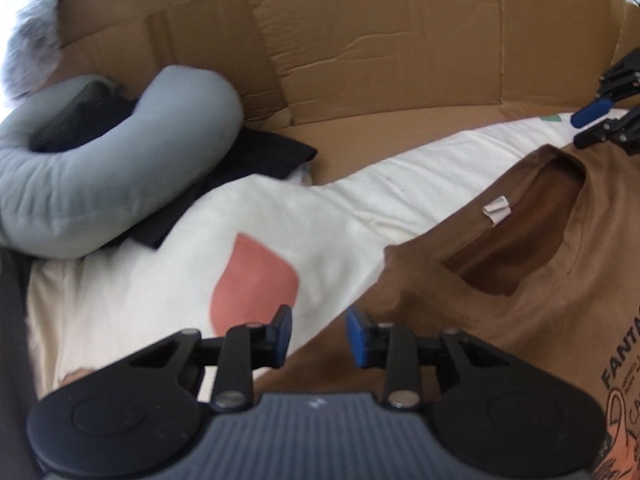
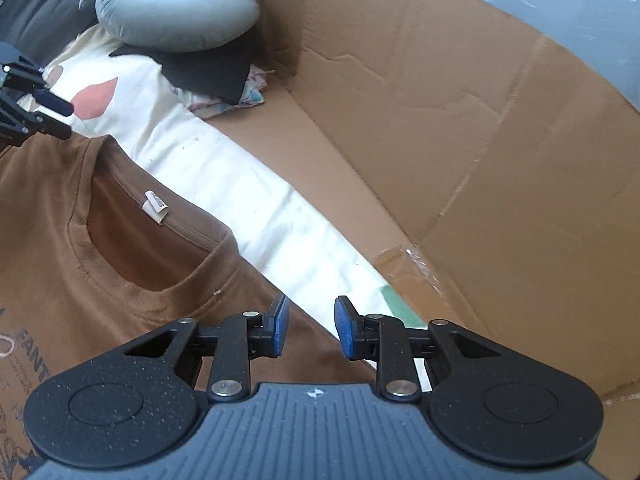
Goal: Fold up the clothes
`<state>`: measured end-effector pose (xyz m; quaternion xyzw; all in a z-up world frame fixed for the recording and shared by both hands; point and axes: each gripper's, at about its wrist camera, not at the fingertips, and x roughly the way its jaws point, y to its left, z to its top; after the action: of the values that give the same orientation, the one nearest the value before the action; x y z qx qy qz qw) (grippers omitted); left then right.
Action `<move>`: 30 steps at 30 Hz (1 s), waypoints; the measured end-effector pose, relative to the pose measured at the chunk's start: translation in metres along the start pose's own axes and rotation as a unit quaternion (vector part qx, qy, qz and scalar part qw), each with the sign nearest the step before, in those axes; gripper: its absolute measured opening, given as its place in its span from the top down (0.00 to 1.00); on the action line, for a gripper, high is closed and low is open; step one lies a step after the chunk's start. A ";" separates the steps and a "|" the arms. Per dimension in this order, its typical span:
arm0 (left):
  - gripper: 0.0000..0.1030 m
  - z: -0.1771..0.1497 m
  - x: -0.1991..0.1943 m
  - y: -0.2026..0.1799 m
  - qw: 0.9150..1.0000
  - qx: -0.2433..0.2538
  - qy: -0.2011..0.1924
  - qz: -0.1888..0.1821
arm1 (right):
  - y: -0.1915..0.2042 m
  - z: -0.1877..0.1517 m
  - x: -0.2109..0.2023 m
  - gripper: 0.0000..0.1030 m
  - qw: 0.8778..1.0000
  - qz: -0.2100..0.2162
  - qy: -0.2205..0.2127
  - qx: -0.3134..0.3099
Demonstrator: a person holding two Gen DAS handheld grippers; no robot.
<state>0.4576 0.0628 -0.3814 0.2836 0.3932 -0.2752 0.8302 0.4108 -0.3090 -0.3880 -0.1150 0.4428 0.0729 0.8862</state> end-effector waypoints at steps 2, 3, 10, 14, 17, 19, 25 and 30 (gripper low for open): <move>0.68 0.004 0.006 -0.006 1.000 0.009 0.004 -0.010 | 0.003 0.001 0.005 0.69 1.000 0.010 0.004 -0.002; 0.68 0.005 0.009 -0.009 1.000 0.016 0.007 -0.014 | 0.004 0.002 0.008 0.69 1.000 0.013 0.006 -0.005; 0.70 0.004 0.023 -0.023 0.999 0.045 0.020 -0.023 | 0.015 0.007 0.020 0.69 0.999 0.026 0.012 -0.024; 0.70 0.003 0.030 -0.023 0.998 0.043 0.028 -0.029 | 0.020 0.011 0.026 0.69 0.999 0.031 0.018 -0.039; 0.70 0.003 0.034 -0.024 0.998 0.037 0.035 -0.045 | 0.022 0.014 0.032 0.69 0.998 0.038 0.027 -0.047; 0.73 0.003 0.037 -0.026 0.997 0.042 0.039 -0.050 | 0.024 0.014 0.038 0.69 0.997 0.041 0.036 -0.053; 0.96 0.007 0.038 -0.029 0.996 0.048 0.043 -0.059 | 0.027 0.012 0.040 0.96 0.996 0.049 0.035 -0.063; 0.97 0.009 0.027 -0.019 0.999 0.028 0.009 -0.038 | 0.026 0.019 0.030 0.99 0.998 0.029 0.018 -0.060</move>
<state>0.4637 0.0365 -0.4032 0.2939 0.4036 -0.3144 0.8074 0.4374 -0.2783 -0.4043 -0.1563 0.4563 0.1228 0.8674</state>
